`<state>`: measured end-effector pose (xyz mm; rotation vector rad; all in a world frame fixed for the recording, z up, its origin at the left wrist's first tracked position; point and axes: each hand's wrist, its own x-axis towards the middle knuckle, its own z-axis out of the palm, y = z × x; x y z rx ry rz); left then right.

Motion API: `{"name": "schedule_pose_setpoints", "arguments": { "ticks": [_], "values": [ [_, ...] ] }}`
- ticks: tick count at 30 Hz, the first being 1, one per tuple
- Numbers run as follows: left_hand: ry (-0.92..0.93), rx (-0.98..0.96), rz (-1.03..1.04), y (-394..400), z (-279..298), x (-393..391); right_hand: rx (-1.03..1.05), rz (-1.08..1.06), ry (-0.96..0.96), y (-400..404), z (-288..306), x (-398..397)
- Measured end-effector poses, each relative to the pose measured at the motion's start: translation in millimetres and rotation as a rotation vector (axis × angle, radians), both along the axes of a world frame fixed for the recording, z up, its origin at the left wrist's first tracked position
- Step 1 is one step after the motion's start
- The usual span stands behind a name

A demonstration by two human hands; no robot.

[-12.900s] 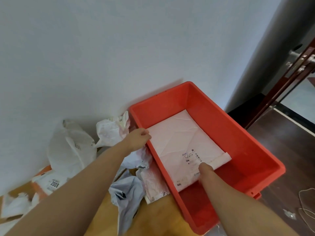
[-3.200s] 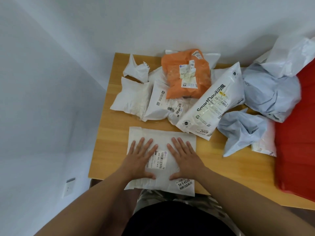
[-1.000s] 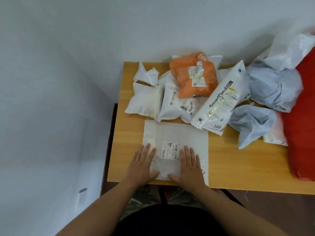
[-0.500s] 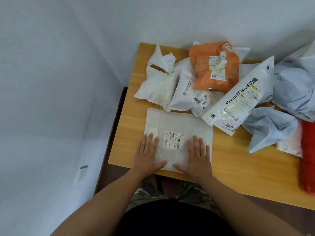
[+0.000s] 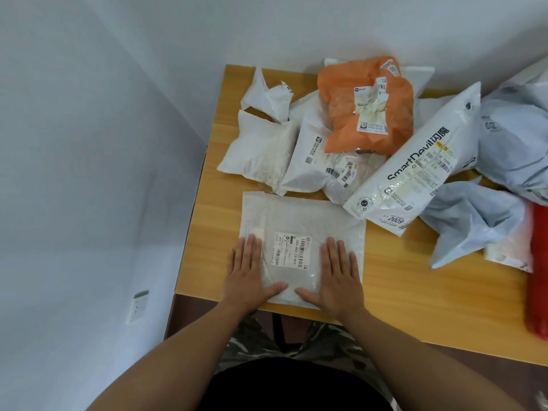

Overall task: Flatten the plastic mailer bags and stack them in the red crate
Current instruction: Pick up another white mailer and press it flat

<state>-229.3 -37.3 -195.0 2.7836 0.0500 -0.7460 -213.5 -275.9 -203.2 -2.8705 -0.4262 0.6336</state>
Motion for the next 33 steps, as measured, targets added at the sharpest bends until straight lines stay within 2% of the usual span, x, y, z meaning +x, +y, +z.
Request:
{"name": "schedule_pose_setpoints", "arguments": {
  "ticks": [7,15,23,33],
  "values": [
    [-0.012,0.041,-0.055,0.5,2.9,1.0,-0.001,0.001,-0.011,0.1,0.1,1.2],
    [-0.242,-0.067,-0.225,-3.2,10.5,3.2,0.07,0.029,-0.124,7.7,4.4,-7.8],
    [-0.107,0.065,-0.258,-8.3,-8.3,1.0,0.075,0.015,-0.182,18.1,-9.5,-10.4],
    [-0.208,0.022,-0.279,-1.8,-3.3,0.2,0.075,0.013,-0.137,9.7,4.3,-4.5]
  ]
}}
